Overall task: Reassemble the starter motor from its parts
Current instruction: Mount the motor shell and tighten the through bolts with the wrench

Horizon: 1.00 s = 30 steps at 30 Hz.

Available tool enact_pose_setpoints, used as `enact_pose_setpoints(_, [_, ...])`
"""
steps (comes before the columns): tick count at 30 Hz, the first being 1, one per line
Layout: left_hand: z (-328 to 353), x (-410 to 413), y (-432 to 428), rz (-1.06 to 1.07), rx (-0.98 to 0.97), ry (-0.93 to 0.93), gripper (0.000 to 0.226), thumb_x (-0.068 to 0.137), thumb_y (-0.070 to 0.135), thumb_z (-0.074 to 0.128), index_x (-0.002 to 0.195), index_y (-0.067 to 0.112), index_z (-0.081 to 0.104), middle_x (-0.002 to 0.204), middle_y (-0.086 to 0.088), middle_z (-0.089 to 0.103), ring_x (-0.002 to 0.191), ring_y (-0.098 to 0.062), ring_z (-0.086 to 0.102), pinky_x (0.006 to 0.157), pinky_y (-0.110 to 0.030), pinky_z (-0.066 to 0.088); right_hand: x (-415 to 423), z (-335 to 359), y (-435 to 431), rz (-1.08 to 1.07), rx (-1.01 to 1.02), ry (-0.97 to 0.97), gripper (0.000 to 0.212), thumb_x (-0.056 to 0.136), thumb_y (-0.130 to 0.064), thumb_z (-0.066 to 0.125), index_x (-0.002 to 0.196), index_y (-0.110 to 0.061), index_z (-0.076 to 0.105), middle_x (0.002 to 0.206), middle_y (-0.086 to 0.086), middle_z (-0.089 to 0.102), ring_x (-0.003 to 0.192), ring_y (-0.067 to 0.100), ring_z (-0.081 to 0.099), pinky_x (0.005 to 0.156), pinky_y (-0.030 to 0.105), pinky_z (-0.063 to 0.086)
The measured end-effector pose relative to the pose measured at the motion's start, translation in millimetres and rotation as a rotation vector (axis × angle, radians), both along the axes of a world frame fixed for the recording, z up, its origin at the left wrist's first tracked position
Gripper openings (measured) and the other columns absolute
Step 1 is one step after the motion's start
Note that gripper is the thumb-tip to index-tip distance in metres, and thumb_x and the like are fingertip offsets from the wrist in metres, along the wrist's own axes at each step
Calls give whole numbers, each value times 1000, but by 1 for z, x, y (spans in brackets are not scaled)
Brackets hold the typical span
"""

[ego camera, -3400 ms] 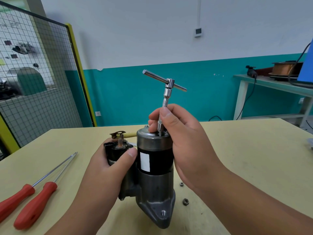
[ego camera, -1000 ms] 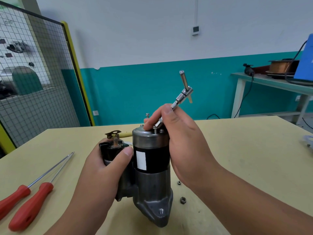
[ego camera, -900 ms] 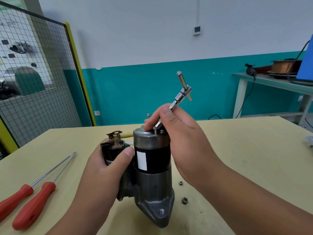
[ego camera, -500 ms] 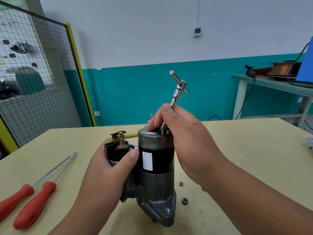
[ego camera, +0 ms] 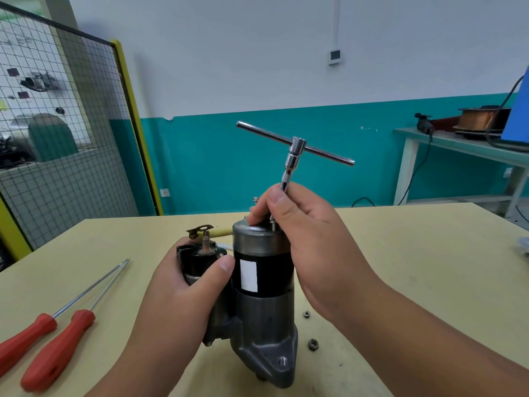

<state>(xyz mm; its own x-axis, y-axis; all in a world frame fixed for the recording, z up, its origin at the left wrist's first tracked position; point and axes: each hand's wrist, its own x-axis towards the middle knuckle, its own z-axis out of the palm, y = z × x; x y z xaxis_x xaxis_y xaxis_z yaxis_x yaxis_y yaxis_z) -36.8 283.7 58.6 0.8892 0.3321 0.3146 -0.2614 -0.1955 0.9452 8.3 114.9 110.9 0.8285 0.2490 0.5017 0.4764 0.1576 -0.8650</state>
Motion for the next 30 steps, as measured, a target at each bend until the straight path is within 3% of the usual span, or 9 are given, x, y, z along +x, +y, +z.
enact_pose_setpoints(5, [-4, 1, 2, -17, -16, -8, 42, 59, 66, 73, 96, 47, 73, 89, 8, 77, 81, -19, 79, 58, -50, 66, -3, -1, 1, -24, 0, 21, 36, 98, -50, 47, 83, -25, 67, 83, -11, 70, 78, 0, 64, 72, 21, 52])
enact_pose_setpoints(9, [-3, 1, 2, -6, 7, -16, 45, 57, 70, 69, 99, 54, 71, 90, 14, 78, 82, -11, 78, 59, -41, 65, -6, -2, 1, -28, 30, 52, 35, 97, -45, 44, 81, -26, 68, 93, -2, 72, 88, 9, 67, 75, 24, 57])
enact_pose_setpoints(11, [-4, 2, 2, -14, -29, -2, 44, 57, 68, 71, 98, 51, 73, 88, 12, 77, 80, -15, 79, 55, -44, 65, -5, -2, 0, -31, 20, 57, 33, 95, -42, 44, 82, -24, 68, 94, -2, 71, 88, 9, 67, 75, 26, 56])
enact_pose_setpoints(13, [-4, 1, 1, -16, -48, 1, 41, 59, 63, 75, 97, 48, 74, 87, 9, 77, 78, -18, 79, 54, -48, 65, -5, -1, 0, -40, 1, 33, 32, 97, -40, 43, 81, -26, 68, 90, -5, 71, 83, 4, 65, 70, 19, 55])
enact_pose_setpoints(16, [-3, 1, 1, 2, -35, -10, 27, 71, 52, 75, 97, 46, 74, 86, 9, 77, 77, -15, 78, 48, -37, 62, -5, 0, 2, -39, 5, 13, 34, 102, -43, 45, 83, -27, 68, 85, -9, 70, 79, 0, 64, 71, 12, 52])
enact_pose_setpoints(20, [-4, 2, 1, -5, -33, 1, 25, 70, 54, 74, 94, 46, 74, 84, 8, 77, 73, -18, 79, 46, -37, 60, -5, -1, 2, -55, -8, 11, 32, 99, -49, 50, 87, -26, 68, 85, -9, 70, 81, 1, 65, 73, 22, 55])
enact_pose_setpoints(25, [-5, 2, 2, -8, -5, -18, 43, 58, 68, 70, 96, 49, 73, 87, 10, 78, 77, -14, 78, 52, -35, 62, -6, -2, 3, -64, 5, 31, 35, 97, -53, 48, 86, -28, 69, 88, -10, 72, 87, 2, 68, 73, 20, 53])
enact_pose_setpoints(30, [-4, 2, 2, -11, -37, 5, 26, 70, 54, 76, 94, 48, 74, 85, 7, 78, 72, -20, 80, 49, -44, 63, -3, -3, 0, -28, 32, 64, 36, 99, -41, 44, 79, -26, 69, 94, -1, 72, 91, 11, 68, 82, 32, 59])
